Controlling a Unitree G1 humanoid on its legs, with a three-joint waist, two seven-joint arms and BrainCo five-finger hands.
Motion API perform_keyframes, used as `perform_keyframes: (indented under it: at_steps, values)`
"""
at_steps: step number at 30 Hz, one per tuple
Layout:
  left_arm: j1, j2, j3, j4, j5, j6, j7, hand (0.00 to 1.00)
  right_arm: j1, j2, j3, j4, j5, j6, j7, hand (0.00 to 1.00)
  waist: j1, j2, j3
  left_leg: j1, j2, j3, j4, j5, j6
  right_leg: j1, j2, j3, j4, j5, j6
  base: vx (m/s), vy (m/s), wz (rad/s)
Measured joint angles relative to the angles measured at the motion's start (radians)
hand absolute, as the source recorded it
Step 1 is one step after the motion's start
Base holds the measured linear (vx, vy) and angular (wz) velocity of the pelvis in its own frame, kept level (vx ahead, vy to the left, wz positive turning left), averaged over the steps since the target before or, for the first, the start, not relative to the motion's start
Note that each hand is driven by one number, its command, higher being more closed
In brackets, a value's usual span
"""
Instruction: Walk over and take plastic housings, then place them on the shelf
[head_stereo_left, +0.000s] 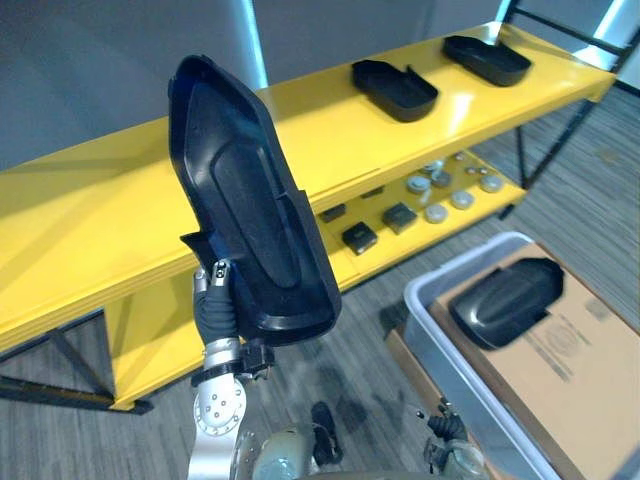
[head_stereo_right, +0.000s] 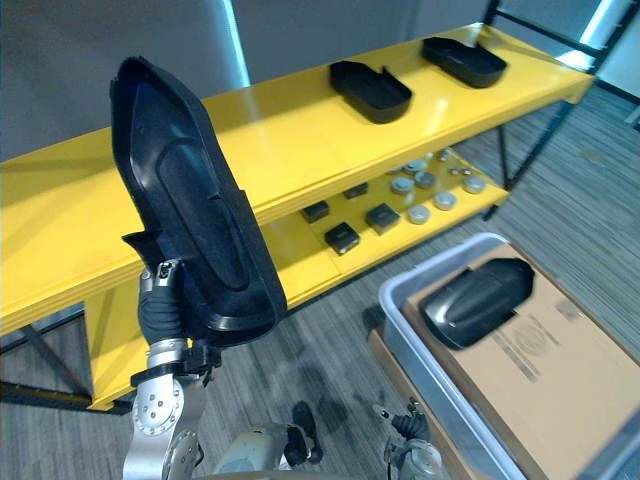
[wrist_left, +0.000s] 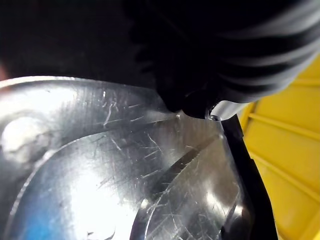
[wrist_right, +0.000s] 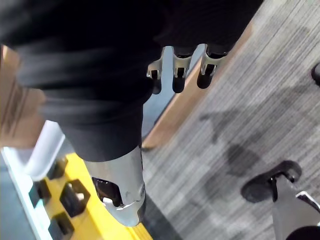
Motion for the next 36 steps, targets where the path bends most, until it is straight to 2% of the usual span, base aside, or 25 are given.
perform_keyframes:
  at_steps: [2, 3, 5, 6, 8, 10, 11, 13, 14, 16, 17, 18, 19, 20, 22, 24, 30, 36]
  values:
    - [-0.006, 0.035, -0.024, 0.012, 0.002, 0.0, -0.004, 1.0, 0.002, 0.004, 0.001, -0.001, -0.002, -0.002, 0.0, 0.0, -0.014, -0.006, 0.003, 0.053, -0.002, -0.043, -0.03, 0.0, -0.004, -0.098, 0.072, 0.201, 0.097, -0.04, 0.045, 0.18, 0.101, 0.64]
    - [-0.021, 0.041, -0.029, 0.031, 0.002, 0.0, -0.015, 1.0, 0.004, 0.004, 0.001, 0.001, -0.002, -0.002, 0.0, 0.0, -0.017, -0.01, 0.002, 0.084, -0.013, -0.073, -0.059, 0.006, -0.013, -0.169, 0.122, 0.311, 0.095, -0.067, 0.065, 0.16, 0.09, 0.63]
    - [-0.034, 0.042, -0.029, 0.062, 0.002, -0.001, -0.018, 1.0, 0.005, 0.003, 0.007, 0.0, -0.002, -0.005, 0.0, 0.0, -0.045, -0.026, -0.007, 0.12, -0.036, -0.114, -0.085, 0.012, -0.021, -0.265, 0.177, 0.406, 0.027, -0.086, 0.085, 0.18, 0.06, 0.7]
    - [-0.042, 0.042, -0.029, 0.073, 0.002, -0.001, -0.017, 1.0, 0.006, 0.0, 0.01, 0.0, -0.002, -0.006, -0.001, 0.0, -0.048, -0.026, -0.006, 0.129, -0.042, -0.131, -0.085, 0.012, -0.021, -0.283, 0.192, 0.429, -0.004, -0.086, 0.085, 0.18, 0.021, 0.83]
    - [-0.062, 0.04, -0.044, 0.088, 0.005, 0.001, -0.016, 1.0, 0.013, -0.004, 0.01, -0.021, -0.002, -0.011, -0.003, 0.0, -0.077, -0.025, -0.004, 0.158, -0.057, -0.216, -0.07, 0.006, -0.028, -0.352, 0.269, 0.559, -0.123, -0.08, 0.093, 0.22, -0.003, 1.19]
    - [-0.07, 0.039, -0.057, 0.087, 0.007, -0.002, -0.016, 1.0, 0.018, -0.007, 0.01, -0.022, -0.002, -0.012, -0.003, 0.0, -0.076, -0.024, -0.004, 0.164, -0.065, -0.255, -0.063, 0.0, -0.037, -0.37, 0.299, 0.629, -0.162, -0.07, 0.104, 0.16, -0.038, 1.05]
    - [-0.075, 0.033, -0.063, 0.087, 0.015, -0.003, -0.015, 1.0, 0.035, -0.003, 0.012, -0.029, -0.002, -0.011, -0.003, 0.0, -0.07, -0.04, -0.014, 0.177, -0.08, -0.302, -0.062, -0.021, -0.037, -0.378, 0.312, 0.684, -0.201, -0.05, 0.126, 0.14, -0.071, 0.99]
    - [-0.075, 0.029, -0.063, 0.087, 0.019, -0.007, -0.013, 1.0, 0.056, 0.008, 0.012, -0.045, -0.001, -0.011, -0.002, 0.0, -0.055, -0.055, -0.023, 0.186, -0.083, -0.304, -0.051, -0.049, -0.039, -0.369, 0.302, 0.68, -0.228, -0.024, 0.129, 0.21, -0.139, 0.8]
    - [-0.075, 0.029, -0.061, 0.087, 0.02, -0.009, -0.013, 1.0, 0.067, 0.01, 0.014, -0.059, -0.001, -0.011, -0.002, 0.0, -0.057, -0.061, -0.026, 0.188, -0.083, -0.304, -0.039, -0.064, -0.047, -0.352, 0.29, 0.652, -0.257, -0.014, 0.129, 0.22, -0.174, 0.56]
    - [-0.076, 0.027, -0.062, 0.087, 0.02, -0.011, -0.013, 1.0, 0.066, 0.012, 0.019, -0.06, -0.001, -0.008, 0.0, 0.0, -0.056, -0.064, -0.029, 0.189, -0.081, -0.315, -0.02, -0.084, -0.065, -0.318, 0.294, 0.63, -0.311, 0.035, 0.109, 0.21, -0.155, 0.33]
    - [-0.075, 0.021, -0.07, 0.087, 0.02, -0.011, -0.016, 1.0, 0.067, 0.013, 0.017, -0.067, 0.0, -0.009, -0.001, 0.0, -0.059, -0.057, -0.034, 0.186, -0.066, -0.327, -0.009, -0.09, -0.074, -0.29, 0.298, 0.594, -0.352, 0.098, 0.096, 0.23, -0.139, 0.2]
    - [-0.076, 0.017, -0.077, 0.087, 0.02, -0.011, -0.018, 1.0, 0.066, 0.018, 0.017, -0.068, -0.001, -0.009, -0.001, 0.0, -0.059, -0.049, -0.037, 0.181, -0.052, -0.335, -0.001, -0.093, -0.079, -0.273, 0.313, 0.574, -0.385, 0.131, 0.107, 0.25, -0.144, 0.21]
    - [-0.076, 0.011, -0.088, 0.087, 0.02, -0.011, -0.018, 1.0, 0.066, 0.02, 0.017, -0.07, -0.001, -0.009, -0.001, 0.0, -0.058, -0.043, -0.044, 0.185, -0.03, -0.335, -0.001, -0.094, -0.087, -0.258, 0.333, 0.559, -0.425, 0.14, 0.098, 0.27, -0.152, 0.09]
    - [-0.076, 0.009, -0.091, 0.087, 0.02, -0.011, -0.019, 1.0, 0.065, 0.021, 0.018, -0.07, -0.001, -0.009, 0.0, 0.0, -0.058, -0.043, -0.046, 0.187, -0.023, -0.335, -0.005, -0.093, -0.099, -0.251, 0.342, 0.554, -0.441, 0.146, 0.09, 0.29, -0.169, 0.05]
    - [-0.076, -0.007, -0.094, 0.087, 0.019, -0.01, -0.019, 1.0, 0.067, 0.021, 0.019, -0.07, -0.003, -0.009, 0.0, 0.0, -0.06, -0.045, -0.048, 0.224, 0.005, -0.33, -0.041, -0.087, -0.159, -0.203, 0.368, 0.542, -0.501, 0.161, 0.067, 0.29, -0.179, -0.03]
    - [-0.076, -0.012, -0.098, 0.088, 0.02, -0.01, -0.021, 1.0, 0.068, 0.02, 0.019, -0.071, -0.007, -0.009, -0.001, 0.0, -0.063, -0.043, -0.053, 0.258, 0.016, -0.326, -0.069, -0.082, -0.187, -0.173, 0.381, 0.543, -0.527, 0.163, 0.063, 0.22, -0.126, -0.08]
    - [-0.083, -0.013, -0.097, 0.115, 0.042, 0.004, -0.027, 1.0, 0.092, 0.019, 0.02, -0.07, -0.022, -0.009, 0.001, 0.0, -0.064, -0.042, -0.082, 0.309, 0.021, -0.296, -0.109, -0.075, -0.197, -0.119, 0.393, 0.552, -0.585, 0.168, 0.06, 0.14, -0.013, -0.09]
    - [-0.216, -0.006, -0.061, 0.248, 0.108, 0.016, 0.017, 1.0, 0.102, 0.011, 0.02, -0.054, -0.043, -0.009, 0.003, 0.0, -0.066, -0.032, -0.112, 0.321, 0.019, -0.272, -0.125, -0.073, -0.195, -0.105, 0.398, 0.565, -0.626, 0.215, 0.056, 0.04, 0.052, -0.09]
